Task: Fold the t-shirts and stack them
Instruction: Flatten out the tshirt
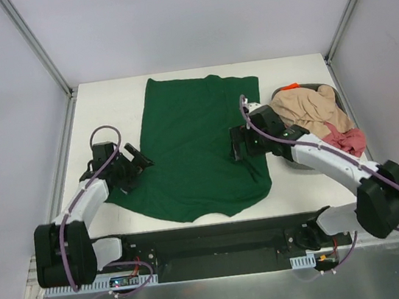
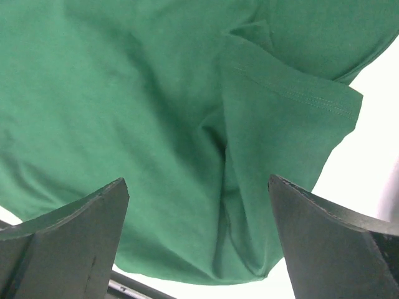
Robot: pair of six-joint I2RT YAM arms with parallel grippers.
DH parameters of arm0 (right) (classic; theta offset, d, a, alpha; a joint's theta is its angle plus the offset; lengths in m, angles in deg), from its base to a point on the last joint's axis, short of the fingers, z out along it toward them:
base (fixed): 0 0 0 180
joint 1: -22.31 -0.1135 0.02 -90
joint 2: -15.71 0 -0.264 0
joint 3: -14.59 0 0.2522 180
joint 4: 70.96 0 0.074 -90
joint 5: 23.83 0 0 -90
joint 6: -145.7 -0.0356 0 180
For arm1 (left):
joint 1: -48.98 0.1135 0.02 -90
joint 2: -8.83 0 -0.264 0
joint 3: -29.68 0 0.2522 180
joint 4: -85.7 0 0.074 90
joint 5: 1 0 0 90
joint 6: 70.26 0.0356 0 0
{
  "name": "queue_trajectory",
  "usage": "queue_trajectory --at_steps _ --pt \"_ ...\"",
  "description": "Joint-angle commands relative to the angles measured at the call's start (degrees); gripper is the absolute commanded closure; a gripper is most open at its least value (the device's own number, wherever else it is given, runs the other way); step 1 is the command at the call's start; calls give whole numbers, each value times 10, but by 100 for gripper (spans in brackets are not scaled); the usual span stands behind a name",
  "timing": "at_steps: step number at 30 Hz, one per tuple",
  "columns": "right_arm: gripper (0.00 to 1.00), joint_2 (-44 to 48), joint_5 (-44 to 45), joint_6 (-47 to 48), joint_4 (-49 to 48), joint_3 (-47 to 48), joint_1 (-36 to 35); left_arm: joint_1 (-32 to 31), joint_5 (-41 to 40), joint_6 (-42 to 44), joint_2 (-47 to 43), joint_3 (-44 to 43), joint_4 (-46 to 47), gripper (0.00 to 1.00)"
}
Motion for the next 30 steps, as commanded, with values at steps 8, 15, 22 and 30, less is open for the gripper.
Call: queue_trajectory --at_steps 8,15,22,30 --pt "4 -158 96 -35 -29 29 -1 11 8 58 178 -16 41 1" --pt "28 -95 229 -136 16 -68 16 81 7 69 179 2 31 1" --pt "88 66 215 -191 -6 -183 14 104 -20 82 173 -3 11 1" --pt "53 255 203 -225 139 -200 13 112 -34 88 168 -9 -3 1"
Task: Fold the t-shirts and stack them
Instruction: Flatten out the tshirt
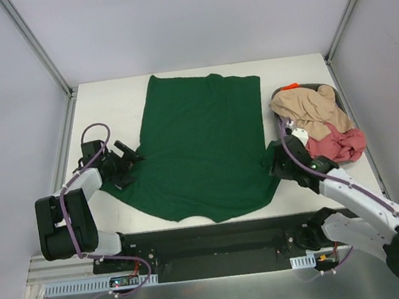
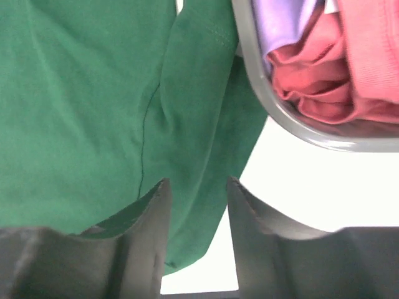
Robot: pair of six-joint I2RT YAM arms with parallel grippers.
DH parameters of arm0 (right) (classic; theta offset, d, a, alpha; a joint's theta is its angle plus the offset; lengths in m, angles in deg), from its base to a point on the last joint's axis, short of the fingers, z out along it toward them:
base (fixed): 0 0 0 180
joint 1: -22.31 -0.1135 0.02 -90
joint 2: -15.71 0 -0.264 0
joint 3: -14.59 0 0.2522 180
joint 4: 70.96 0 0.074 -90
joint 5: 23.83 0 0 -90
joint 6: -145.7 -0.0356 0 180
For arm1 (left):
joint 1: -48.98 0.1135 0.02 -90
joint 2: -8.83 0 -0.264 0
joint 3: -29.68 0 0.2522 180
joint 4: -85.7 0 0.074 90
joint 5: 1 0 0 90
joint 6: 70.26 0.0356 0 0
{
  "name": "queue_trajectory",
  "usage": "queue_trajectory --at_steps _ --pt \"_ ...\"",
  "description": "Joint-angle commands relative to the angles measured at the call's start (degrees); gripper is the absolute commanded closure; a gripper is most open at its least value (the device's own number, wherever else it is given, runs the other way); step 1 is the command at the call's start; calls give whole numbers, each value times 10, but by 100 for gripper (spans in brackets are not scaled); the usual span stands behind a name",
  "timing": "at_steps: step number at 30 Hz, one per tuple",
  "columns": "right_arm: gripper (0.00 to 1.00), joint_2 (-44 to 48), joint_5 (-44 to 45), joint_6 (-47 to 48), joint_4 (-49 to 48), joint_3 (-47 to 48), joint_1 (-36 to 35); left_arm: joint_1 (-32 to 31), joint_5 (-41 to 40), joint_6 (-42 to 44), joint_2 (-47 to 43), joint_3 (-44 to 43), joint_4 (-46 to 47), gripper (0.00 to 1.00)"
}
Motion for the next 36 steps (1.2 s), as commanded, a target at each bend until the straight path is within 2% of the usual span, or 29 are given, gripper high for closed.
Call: queue_trajectory --at_steps 1,2,4,5,9,12,15,20,26,31,36 --pt "40 101 -1 -16 84 -8 -3 12 -89 50 13 14 -69 1" --pt "27 121 -15 0 81 -9 -3 12 -93 50 12 11 -72 1" --pt "6 156 -36 19 53 -19 -3 18 -110 46 4 5 -83 1" --pt "4 170 -50 26 32 -26 -2 20 -122 43 -1 2 -93 1" --pt "4 182 -141 49 -83 -65 2 42 -117 25 -30 -2 -107 1" --pt "4 131 -206 62 -120 -66 2 42 -103 17 -66 -4 -115 1" --pt "4 60 -228 76 -131 -53 2 42 -108 8 -131 0 -131 1" --pt "4 -51 -247 85 -275 -64 3 41 -67 -12 -221 44 -130 1" --pt "4 -129 -237 44 -291 -68 3 27 24 -19 -233 83 -80 1" --pt "4 -56 -225 -39 -259 -152 2 22 31 -18 -186 91 -55 1" --pt "4 113 -209 -137 -151 -248 -3 23 23 -7 -140 85 -40 1"
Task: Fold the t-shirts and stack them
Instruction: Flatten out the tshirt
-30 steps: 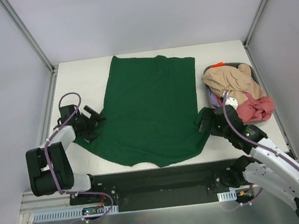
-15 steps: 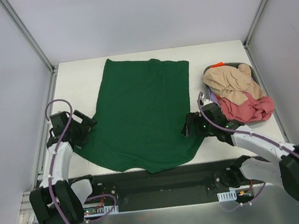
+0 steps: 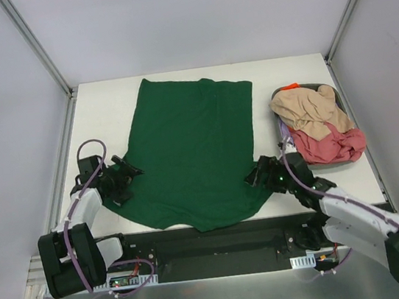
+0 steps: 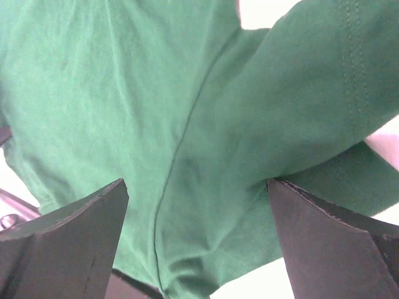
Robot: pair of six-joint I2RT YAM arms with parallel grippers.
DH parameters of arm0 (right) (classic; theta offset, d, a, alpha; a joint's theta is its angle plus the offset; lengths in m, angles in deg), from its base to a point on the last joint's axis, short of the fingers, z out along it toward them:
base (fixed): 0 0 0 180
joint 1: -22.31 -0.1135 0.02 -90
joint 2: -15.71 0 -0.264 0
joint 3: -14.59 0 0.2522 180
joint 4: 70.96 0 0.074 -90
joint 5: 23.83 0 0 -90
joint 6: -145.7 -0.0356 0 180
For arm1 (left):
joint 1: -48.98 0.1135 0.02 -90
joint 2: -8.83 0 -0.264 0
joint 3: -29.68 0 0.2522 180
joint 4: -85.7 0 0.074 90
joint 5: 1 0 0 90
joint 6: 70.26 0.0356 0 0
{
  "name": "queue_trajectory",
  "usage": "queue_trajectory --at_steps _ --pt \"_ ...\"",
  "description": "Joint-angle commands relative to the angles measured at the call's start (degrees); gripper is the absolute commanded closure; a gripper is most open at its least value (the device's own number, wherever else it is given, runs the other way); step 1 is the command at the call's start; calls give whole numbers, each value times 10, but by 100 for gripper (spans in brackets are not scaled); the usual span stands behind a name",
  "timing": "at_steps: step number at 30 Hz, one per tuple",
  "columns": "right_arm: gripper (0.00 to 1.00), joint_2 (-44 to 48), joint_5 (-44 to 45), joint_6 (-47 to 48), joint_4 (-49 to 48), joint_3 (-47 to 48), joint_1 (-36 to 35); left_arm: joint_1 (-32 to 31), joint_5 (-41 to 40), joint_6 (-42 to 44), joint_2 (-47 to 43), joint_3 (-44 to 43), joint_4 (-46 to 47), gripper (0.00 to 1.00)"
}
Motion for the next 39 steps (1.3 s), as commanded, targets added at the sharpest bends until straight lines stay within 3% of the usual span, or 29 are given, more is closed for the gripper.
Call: queue_trajectory --at_steps 1,8,11,15,19,25,32,39 --pt "4 137 17 -112 172 -88 -6 -1 8 4 34 -6 29 1" --pt "4 369 6 -205 382 -93 -7 -2 -2 9 103 -22 38 1" --pt "4 409 20 -192 450 -54 -7 -1 -7 12 121 -33 37 1" --pt "4 372 39 -130 467 6 -7 0 -28 20 141 -54 30 1" --pt "4 282 21 -55 424 60 -7 1 -57 22 138 -67 14 1" --pt "4 132 -12 60 267 152 -7 4 -137 28 99 -70 -35 1" --pt "4 -189 18 210 198 374 -4 10 -166 44 92 -65 -46 1" --pt "4 -513 29 257 226 609 11 18 -167 31 131 -101 -54 1"
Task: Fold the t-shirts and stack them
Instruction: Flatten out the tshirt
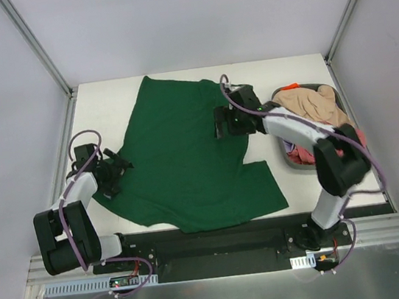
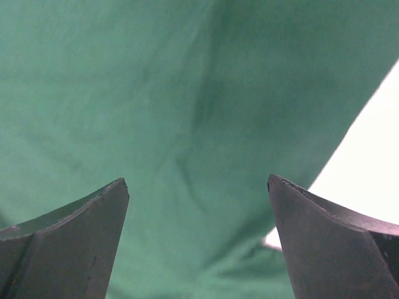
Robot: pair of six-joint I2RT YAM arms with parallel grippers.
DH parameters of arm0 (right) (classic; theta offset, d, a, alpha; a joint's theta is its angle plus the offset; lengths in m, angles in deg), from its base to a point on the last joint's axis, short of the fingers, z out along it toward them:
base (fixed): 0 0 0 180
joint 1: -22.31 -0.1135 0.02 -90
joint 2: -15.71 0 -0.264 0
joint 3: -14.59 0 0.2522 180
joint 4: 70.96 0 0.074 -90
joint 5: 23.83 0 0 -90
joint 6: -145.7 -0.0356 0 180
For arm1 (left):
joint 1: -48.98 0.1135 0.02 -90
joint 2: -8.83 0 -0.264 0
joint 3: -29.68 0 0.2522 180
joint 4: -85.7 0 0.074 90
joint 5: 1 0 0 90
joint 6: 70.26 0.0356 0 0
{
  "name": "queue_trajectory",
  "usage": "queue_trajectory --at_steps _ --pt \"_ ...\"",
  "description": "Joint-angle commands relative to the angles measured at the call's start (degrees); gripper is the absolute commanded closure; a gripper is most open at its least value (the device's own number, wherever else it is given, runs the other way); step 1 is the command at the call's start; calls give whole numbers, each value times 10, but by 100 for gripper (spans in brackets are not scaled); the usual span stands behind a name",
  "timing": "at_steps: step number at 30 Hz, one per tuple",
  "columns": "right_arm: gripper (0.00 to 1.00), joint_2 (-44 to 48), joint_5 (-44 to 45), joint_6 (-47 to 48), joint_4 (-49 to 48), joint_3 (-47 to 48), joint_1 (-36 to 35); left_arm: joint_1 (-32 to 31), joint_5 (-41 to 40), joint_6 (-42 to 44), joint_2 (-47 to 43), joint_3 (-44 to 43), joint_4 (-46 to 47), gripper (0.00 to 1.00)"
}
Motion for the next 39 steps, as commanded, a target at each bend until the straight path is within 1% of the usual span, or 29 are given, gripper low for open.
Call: queue_trajectory --at_steps 1,3,5,8,10,12,14,16,18,19,21,22,24,27,29,30,32,33,36,37,39 --pt "4 -153 14 49 33 125 10 8 -57 8 37 -29 -32 1" --pt "4 -199 2 37 59 164 9 10 -72 1 65 -56 -34 1" --pt "4 -213 -13 25 60 161 9 10 -72 -5 99 -91 -34 1" --pt "4 -198 -25 3 54 112 4 11 -79 -3 169 -176 -36 1" --pt "4 -170 -32 -15 42 56 -3 11 -58 4 225 -237 -36 1" --pt "4 -129 -28 -34 39 -4 -31 11 -11 8 287 -311 -37 1" --pt "4 -82 -22 -67 35 -67 -75 8 13 -9 348 -380 -37 1" --pt "4 -36 -41 -113 21 -120 -131 5 55 -11 426 -458 -39 1" --pt "4 5 -73 -147 -10 -157 -192 -6 88 -18 478 -526 -38 1" --pt "4 23 -77 -155 -20 -165 -222 -16 100 -10 500 -566 -38 1" --pt "4 43 -103 -127 -30 -155 -283 -38 122 15 542 -642 -50 1" --pt "4 48 -102 -120 -29 -146 -296 -51 125 25 553 -675 -56 1" --pt "4 60 -83 -105 -22 -133 -303 -78 131 39 569 -719 -60 1" --pt "4 87 -8 -71 48 -104 -274 -105 162 78 570 -772 -73 1" --pt "4 103 24 -54 78 -88 -237 -117 156 100 544 -770 -90 1" --pt "4 110 31 -47 83 -84 -220 -117 140 106 522 -758 -93 1" --pt "4 115 30 -35 87 -70 -181 -117 94 110 473 -716 -112 1" --pt "4 111 32 -27 86 -64 -162 -117 43 107 446 -700 -125 1" --pt "4 78 30 10 81 -33 -120 -117 -47 110 374 -641 -158 1" --pt "4 62 33 17 78 -18 -109 -117 -62 112 356 -619 -161 1" --pt "4 18 28 45 72 24 -84 -117 -66 114 320 -577 -162 1"
